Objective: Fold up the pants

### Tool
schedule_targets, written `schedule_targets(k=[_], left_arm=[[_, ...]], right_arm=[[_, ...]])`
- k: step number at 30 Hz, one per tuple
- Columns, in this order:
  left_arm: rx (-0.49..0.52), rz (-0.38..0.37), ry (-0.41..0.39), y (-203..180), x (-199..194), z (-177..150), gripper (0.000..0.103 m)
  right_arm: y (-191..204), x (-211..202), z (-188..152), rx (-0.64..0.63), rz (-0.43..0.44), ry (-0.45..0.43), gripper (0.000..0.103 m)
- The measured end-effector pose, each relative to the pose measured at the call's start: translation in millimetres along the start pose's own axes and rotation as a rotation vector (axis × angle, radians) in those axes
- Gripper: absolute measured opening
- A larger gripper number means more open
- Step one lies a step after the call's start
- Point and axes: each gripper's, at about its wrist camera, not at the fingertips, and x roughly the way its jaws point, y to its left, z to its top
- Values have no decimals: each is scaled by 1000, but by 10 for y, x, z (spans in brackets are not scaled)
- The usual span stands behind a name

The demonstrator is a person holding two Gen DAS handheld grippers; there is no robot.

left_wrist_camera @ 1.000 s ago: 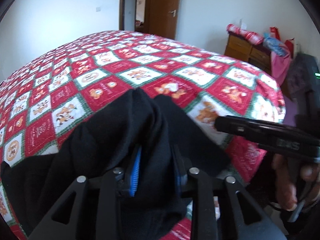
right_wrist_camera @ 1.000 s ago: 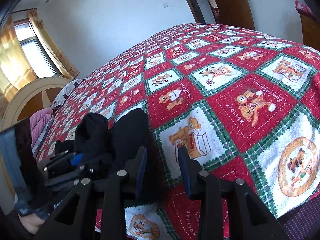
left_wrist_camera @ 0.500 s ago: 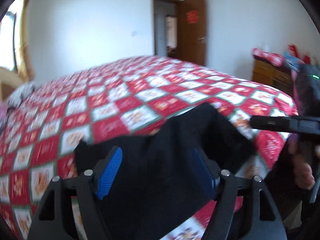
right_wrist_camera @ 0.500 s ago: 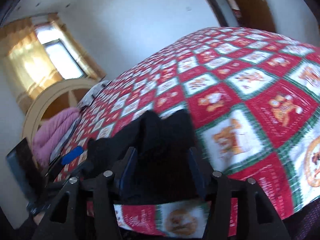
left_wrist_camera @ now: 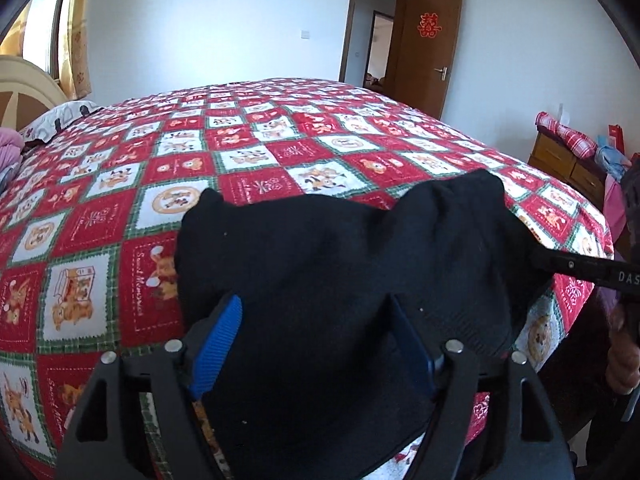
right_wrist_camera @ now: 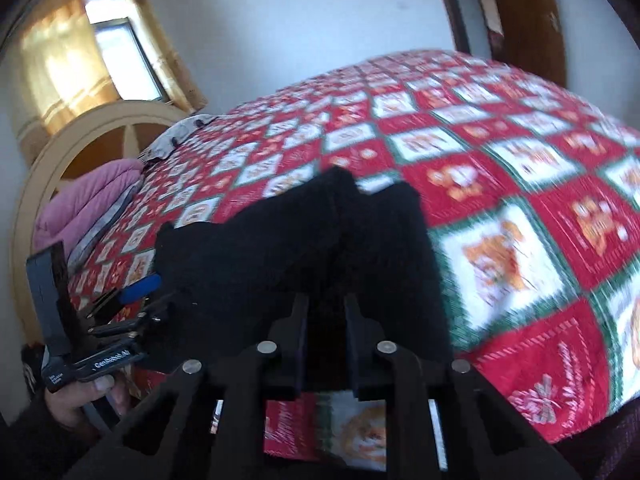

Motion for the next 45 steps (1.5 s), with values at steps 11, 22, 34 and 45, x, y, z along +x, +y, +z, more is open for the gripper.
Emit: schedule_targets(k=[11,22,34,45], left_arm=[[17,-17,7,-21,60,-81,92],[29,-14,10,-61,73,-89,96],[38,14,6,-93,43,-63,98],[-14,48,6,32,56,-44,103]], right_arm=[[-446,-128,-97,204,80,31,14],[-414,-49,-79,153,17,48,15],[-172,1,529,102,-5,-68,57],[-202,112,522,96,33,-56,7]])
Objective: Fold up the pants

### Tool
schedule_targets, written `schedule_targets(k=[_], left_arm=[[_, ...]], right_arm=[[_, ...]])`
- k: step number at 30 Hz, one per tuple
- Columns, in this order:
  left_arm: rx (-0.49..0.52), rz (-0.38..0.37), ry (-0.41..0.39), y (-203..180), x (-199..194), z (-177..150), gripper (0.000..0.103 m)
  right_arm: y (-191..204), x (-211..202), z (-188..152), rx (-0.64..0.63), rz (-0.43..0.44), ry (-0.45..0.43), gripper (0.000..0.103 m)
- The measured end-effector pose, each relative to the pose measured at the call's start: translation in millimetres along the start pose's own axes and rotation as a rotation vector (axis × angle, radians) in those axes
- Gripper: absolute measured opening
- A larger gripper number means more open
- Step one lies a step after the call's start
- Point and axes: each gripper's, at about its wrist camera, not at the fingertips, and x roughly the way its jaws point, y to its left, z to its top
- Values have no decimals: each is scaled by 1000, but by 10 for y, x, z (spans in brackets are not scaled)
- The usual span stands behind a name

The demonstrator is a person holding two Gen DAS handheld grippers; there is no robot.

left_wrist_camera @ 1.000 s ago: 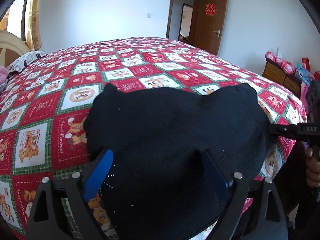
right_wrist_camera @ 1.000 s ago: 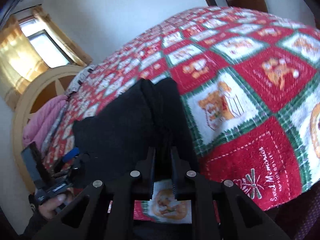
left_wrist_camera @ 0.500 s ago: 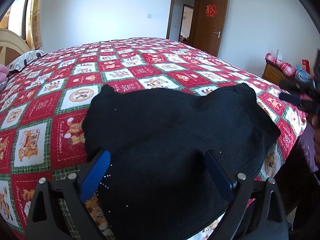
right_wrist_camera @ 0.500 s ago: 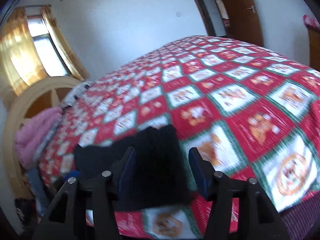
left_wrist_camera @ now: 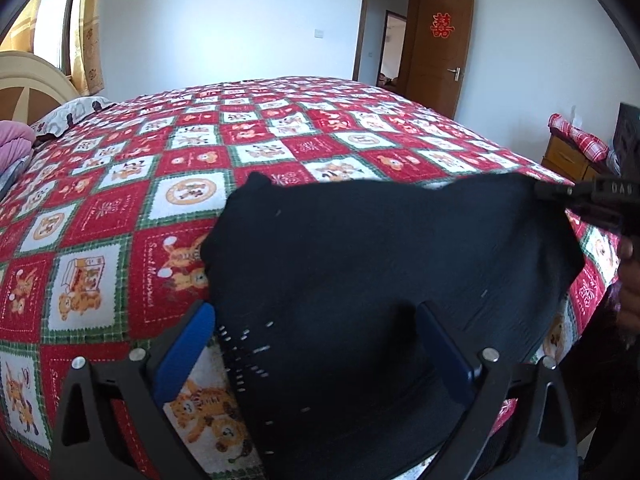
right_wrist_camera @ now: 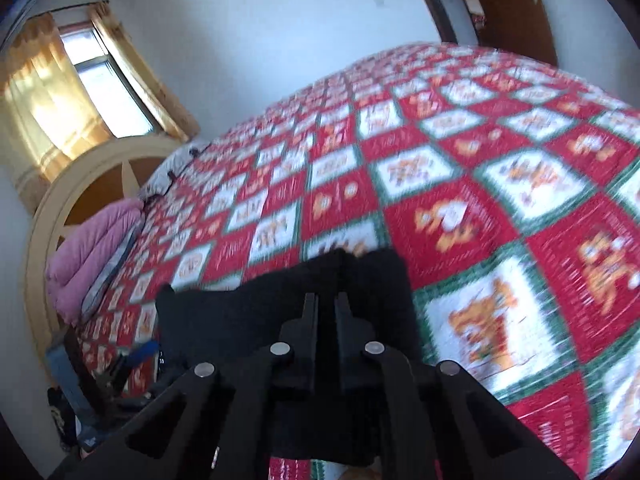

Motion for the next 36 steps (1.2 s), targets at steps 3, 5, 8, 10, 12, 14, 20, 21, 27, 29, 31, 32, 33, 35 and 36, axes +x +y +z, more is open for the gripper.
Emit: schedule_targets(k=[3,5,8,10,12,14,20,21,27,29,31,32,33,35,36], left_arm=[[1,-2,16,2,41,-20,103],[5,-2,30,4,74,-35,103],[1,-4,38,17,95,-54,103],[-5,-6,37,33,92,-48,103],[2,0,31,31,78,-38,103],[6,5,26,39,78,-9,103],[-8,39,-11,144,86,202,103],[-3,47,-15,156,106,235,103],[13,55,49,226,380,307,103],[-19,32,42,267,413,295,103],[-44,17,44,286,410,280,103],[-50,14,46,294,393,273,103],[-52,16,48,292,369,273,103],[-53,29,42,299,251,247,103],[-48,37,35,304,175,222,103]], right_arm=[[-36,81,14,-1,-42,11,7],[-108,255,-40,-4,-47,78,7],[-117,309,-89,-37,-75,79,11],[-113,242,-53,-37,-96,67,24],[-124,123,-24,-29,-144,30,37],[-106,-11,1,-23,-157,-1,37],[313,-192,-109,-150,-100,-9,42],[393,-127,-167,-177,-77,24,42],[402,279,-420,-239,-130,168,42],[351,312,-447,-245,-124,175,42],[339,302,-443,-240,-118,177,42],[340,299,-445,-240,-119,178,42],[347,290,-447,-241,-121,178,42],[392,242,-430,-239,-124,169,42],[433,193,-408,-239,-125,159,42]])
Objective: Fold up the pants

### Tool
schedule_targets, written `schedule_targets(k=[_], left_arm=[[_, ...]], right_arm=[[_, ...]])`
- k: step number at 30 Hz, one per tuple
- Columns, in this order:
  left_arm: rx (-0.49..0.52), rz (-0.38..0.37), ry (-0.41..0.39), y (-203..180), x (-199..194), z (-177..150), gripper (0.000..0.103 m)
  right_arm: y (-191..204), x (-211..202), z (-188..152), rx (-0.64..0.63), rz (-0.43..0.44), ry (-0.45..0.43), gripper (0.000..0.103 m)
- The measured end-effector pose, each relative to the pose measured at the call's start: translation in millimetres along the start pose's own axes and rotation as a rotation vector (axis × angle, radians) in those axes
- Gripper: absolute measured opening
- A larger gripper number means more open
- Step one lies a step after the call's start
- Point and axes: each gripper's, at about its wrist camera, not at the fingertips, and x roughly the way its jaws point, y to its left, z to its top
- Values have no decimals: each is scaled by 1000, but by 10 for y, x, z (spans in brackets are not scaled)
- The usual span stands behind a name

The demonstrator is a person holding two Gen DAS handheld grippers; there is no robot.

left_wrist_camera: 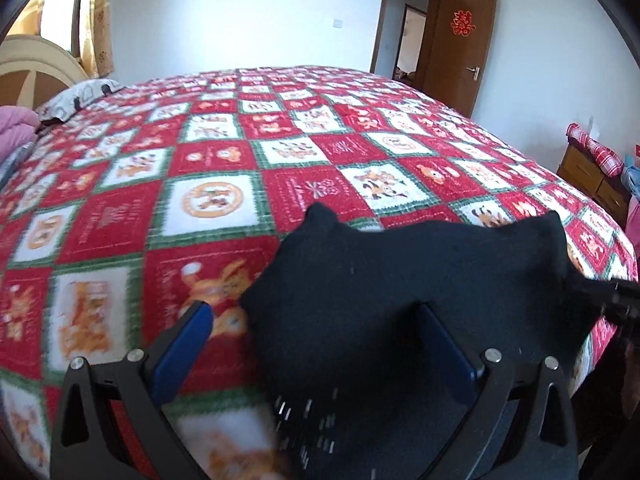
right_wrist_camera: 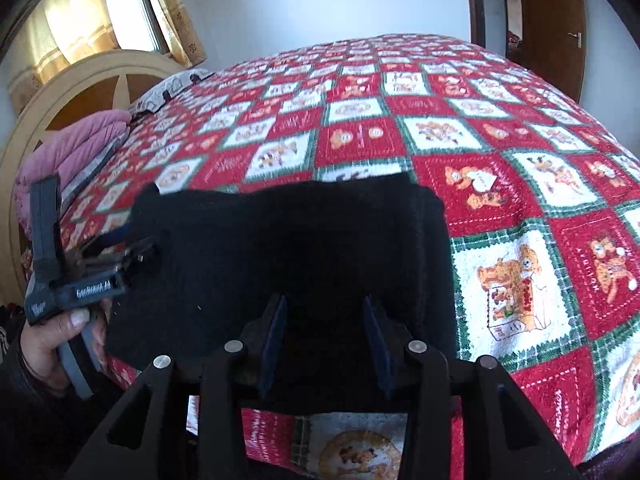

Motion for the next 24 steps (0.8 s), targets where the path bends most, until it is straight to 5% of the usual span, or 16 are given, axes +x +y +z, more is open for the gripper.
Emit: schedule_targets(k=[4,11,16,24], left_arm=[[22,8,-1,54,-197,-217,103],[18,8,21,130,-189,-489,103],[20,3,5,128,-178,-501,103],[11,-8,29,108,-131,-384,103]], right_arm=[[218,-216,138,-46,50,-79,42],[580,241,306,-89,149,-6,42],[497,660,314,-67,151,65,42],[276,339,311,-12,172,29,45]])
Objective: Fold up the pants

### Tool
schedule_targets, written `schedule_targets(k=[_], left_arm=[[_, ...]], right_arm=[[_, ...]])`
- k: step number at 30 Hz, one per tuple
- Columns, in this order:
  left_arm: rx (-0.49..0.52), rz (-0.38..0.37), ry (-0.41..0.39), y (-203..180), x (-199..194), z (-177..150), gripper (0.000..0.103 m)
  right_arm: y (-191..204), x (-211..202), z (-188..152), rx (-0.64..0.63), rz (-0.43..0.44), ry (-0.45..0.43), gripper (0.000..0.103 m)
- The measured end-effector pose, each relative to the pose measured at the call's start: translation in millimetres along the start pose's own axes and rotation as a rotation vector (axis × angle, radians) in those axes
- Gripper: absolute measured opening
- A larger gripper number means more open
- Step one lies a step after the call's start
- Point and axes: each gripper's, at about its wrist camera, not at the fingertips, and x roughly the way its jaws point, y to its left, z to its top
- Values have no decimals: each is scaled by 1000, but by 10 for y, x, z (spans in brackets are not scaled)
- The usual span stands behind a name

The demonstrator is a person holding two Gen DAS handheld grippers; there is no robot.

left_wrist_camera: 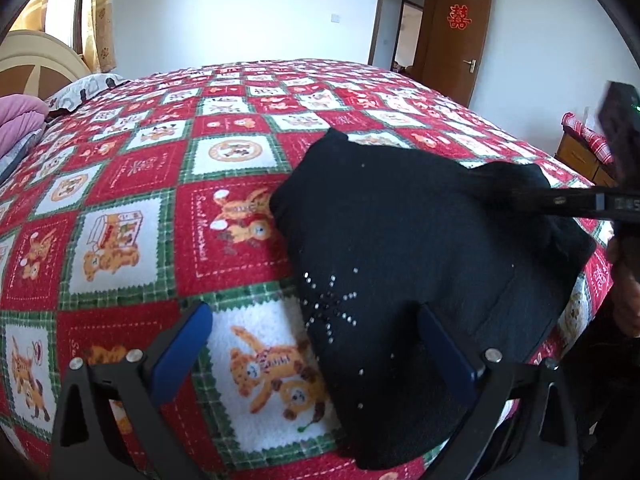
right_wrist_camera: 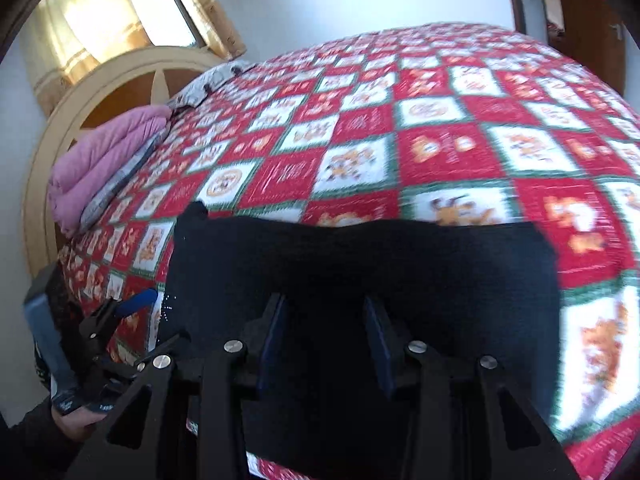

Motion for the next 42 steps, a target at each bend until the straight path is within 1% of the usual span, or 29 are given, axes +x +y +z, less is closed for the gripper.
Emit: schedule_targets(k=[3,5,7,9,11,13,15,19,23,26,29,31,34,36,38,39,40,42], left_arm=[[5,2,3,-26,32,24,103],[2,4,6,-42,53,49,103],[-6,2,11,-55,66,69,103],[-10,-1,15,-74,83,95,103],[-14,-7,17,-93,93,111,103],[-14,-11,15,-110,113,125,103],[-19,-15,7,-112,127,122,103],[-26,-14,-23,-114,124,85,103],[-25,-20,-31,-106,120,76,103],[-25,-11,-35,-120,122,75,103],[-27,-9,-43,-122,121,67,103],[-27,-13,-50,-116,118,58,103],[-36,-10,-56,-120,117,58,103],[-46,2,-54,-138,116,70,103],[-54,7,-51,-145,114,75,103],[-51,1,-51,-141,107,74,103],[-51,-17,-54,-119,97,67,103],[-69,-50,-59,-65,73,45,103]], right_arm=[[-165,-258,-28,33,-34,-43,47],[-324,-421,-58,69,-72,-67,47],[-520,-547,-112,114,-141,-87,47],[-691,-597,-160,152,-181,-86,48],[-863,-584,-216,197,-196,-73,48],[-1055,-554,-278,259,-157,-68,52],[-1156,-520,-319,304,-109,-77,54],[-1157,-487,-336,284,-82,-104,54],[-1082,-439,-351,252,-64,-101,54],[-1030,-388,-367,223,-62,-86,53],[-969,-343,-401,187,-78,-80,54],[-1010,-355,-403,204,-59,-81,54],[-1130,-361,-425,276,-7,-89,53],[-1118,-350,-426,277,-4,-88,53],[-1035,-344,-427,245,3,-86,51],[-972,-336,-427,221,-13,-84,44],[-936,-333,-425,206,-27,-83,42],[-932,-343,-413,204,-19,-84,34]])
